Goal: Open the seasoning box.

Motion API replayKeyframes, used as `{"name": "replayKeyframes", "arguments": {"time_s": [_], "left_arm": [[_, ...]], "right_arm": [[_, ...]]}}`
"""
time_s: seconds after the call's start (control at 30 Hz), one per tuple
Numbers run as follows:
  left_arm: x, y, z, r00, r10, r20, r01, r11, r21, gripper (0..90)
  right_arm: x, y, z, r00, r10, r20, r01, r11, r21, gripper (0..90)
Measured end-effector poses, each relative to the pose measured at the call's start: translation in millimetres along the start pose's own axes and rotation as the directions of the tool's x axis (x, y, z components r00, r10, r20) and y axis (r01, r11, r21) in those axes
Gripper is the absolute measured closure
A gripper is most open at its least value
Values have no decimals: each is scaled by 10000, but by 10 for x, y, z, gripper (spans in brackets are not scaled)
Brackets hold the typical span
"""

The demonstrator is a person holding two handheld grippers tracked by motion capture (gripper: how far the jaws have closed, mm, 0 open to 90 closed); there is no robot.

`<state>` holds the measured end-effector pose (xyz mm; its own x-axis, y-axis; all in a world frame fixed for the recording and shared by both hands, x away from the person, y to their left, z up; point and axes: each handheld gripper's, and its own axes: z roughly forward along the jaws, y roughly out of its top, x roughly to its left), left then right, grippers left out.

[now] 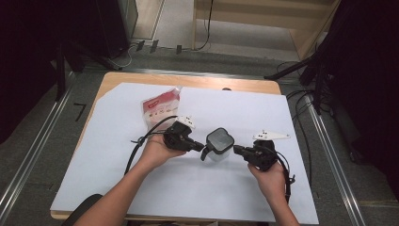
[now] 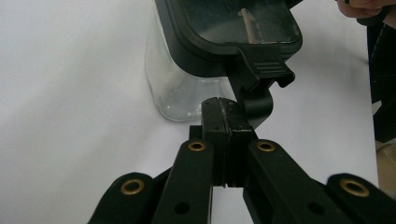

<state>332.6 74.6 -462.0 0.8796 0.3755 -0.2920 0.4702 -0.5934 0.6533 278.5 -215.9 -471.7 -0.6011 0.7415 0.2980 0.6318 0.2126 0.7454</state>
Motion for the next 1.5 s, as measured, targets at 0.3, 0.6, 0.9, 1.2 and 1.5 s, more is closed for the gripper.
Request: {"name": "replayKeyframes", "arguments": {"time_s": [0.3, 0.6, 0.9, 1.2, 1.5], "left_arm": [[-44, 15, 16, 9998, 76, 198, -73, 9999, -155, 900], [-82, 27, 43, 9997, 78, 219, -76, 9999, -119, 900], [-125, 33, 48, 9997, 181, 168, -177, 9996, -236, 900], [-175, 53, 83, 9995, 236, 216, -227, 9991, -371, 900], [-214, 68, 112, 9999, 98, 99, -92, 9985, -538, 895]], "right_arm": [[8, 29, 48, 9999, -150, 54, 150, 9999, 24, 900], [10, 44, 65, 9998, -172, 106, 172, 9998, 43, 900], [-5, 60, 72, 9998, -146, 135, 145, 9999, 66, 900], [-44, 102, 94, 9996, -265, 92, 265, 9996, 56, 900], [-66, 119, 146, 9993, -387, 6, 386, 9987, 338, 900]]}}
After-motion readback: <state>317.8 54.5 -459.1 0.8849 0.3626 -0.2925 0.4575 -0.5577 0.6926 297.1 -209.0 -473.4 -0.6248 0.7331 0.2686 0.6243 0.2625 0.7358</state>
